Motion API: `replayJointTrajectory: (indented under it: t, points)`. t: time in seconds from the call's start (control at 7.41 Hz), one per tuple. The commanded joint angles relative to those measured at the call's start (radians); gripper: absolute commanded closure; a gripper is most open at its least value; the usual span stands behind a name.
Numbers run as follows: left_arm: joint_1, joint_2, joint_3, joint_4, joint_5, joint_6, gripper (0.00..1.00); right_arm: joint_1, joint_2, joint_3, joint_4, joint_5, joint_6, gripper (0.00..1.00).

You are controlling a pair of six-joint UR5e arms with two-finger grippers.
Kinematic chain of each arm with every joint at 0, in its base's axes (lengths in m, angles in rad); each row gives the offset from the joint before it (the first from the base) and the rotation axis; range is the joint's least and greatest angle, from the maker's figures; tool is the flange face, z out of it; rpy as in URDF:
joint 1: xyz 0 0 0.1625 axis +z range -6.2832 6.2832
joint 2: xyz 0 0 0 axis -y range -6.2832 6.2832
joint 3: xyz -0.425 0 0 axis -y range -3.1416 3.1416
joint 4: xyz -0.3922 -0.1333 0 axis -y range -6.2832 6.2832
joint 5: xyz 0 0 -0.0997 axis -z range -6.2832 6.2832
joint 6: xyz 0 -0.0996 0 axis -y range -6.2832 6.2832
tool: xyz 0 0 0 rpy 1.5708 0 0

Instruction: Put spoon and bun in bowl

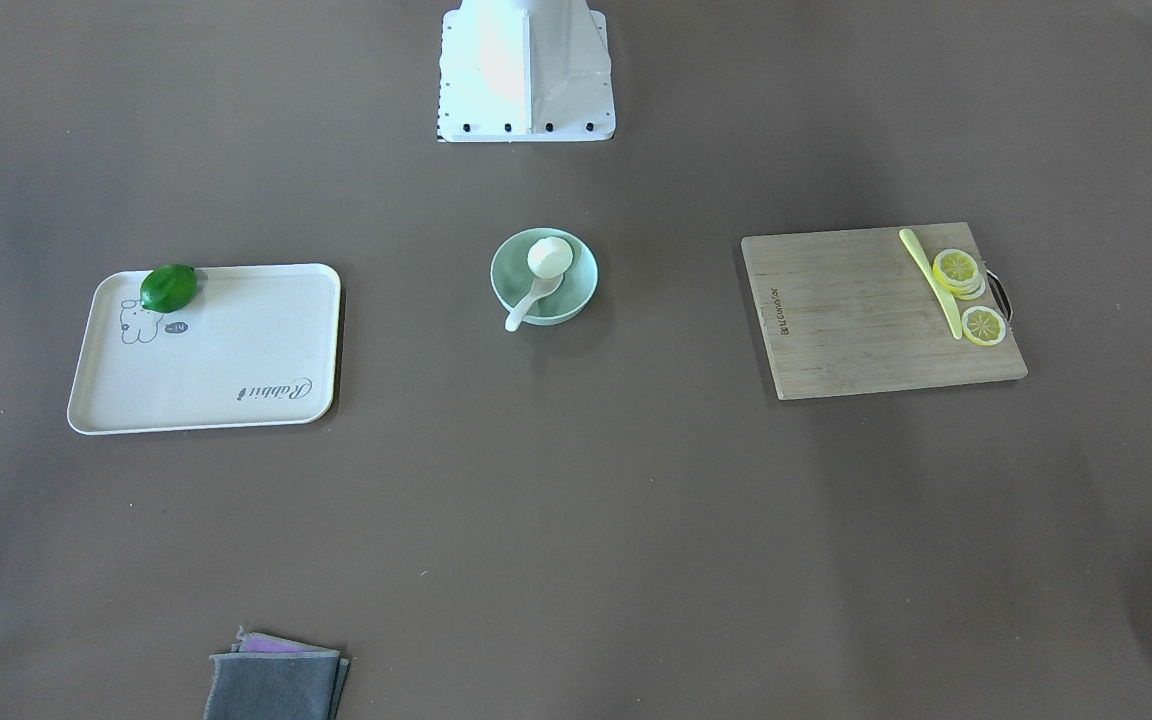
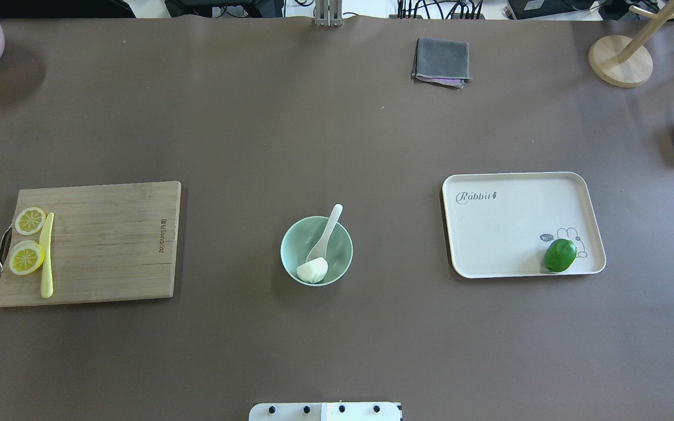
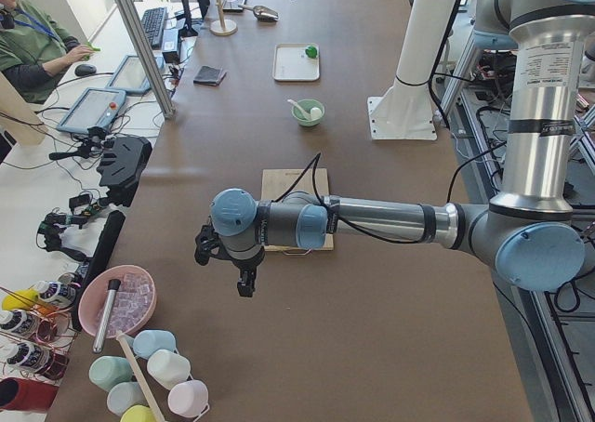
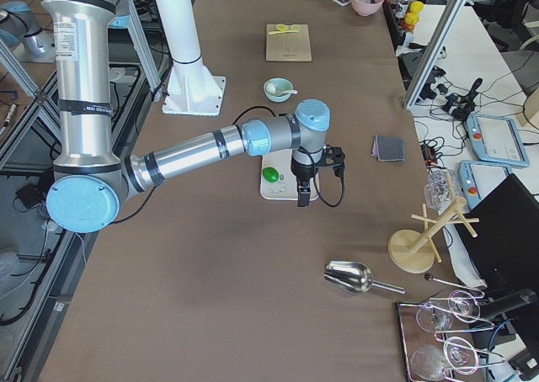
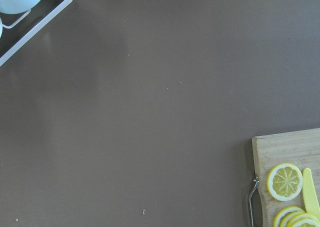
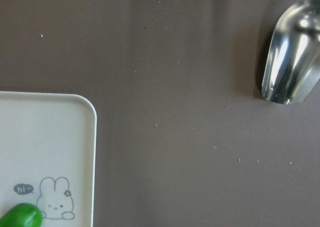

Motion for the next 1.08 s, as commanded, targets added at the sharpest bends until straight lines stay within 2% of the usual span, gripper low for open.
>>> replayJointTrajectory:
  t: [0.0, 0.13, 0.27, 0.94]
  points:
    - [-0.001, 0.004, 0.001, 0.001, 0.004, -0.001, 0.02, -0.004, -0.002, -0.004, -0.013, -0.028, -0.034, 0.0]
    - [-0.001, 0.004, -0.005, 0.001, 0.004, -0.001, 0.02, 0.028, -0.005, -0.004, -0.083, -0.028, -0.118, 0.0]
    - [0.0, 0.003, -0.008, 0.0, 0.004, 0.001, 0.02, 0.067, -0.037, -0.004, -0.099, -0.027, -0.237, 0.0]
    - [0.0, 0.012, -0.009, 0.001, 0.004, 0.002, 0.02, 0.035, -0.055, -0.039, -0.061, -0.014, -0.24, 0.0]
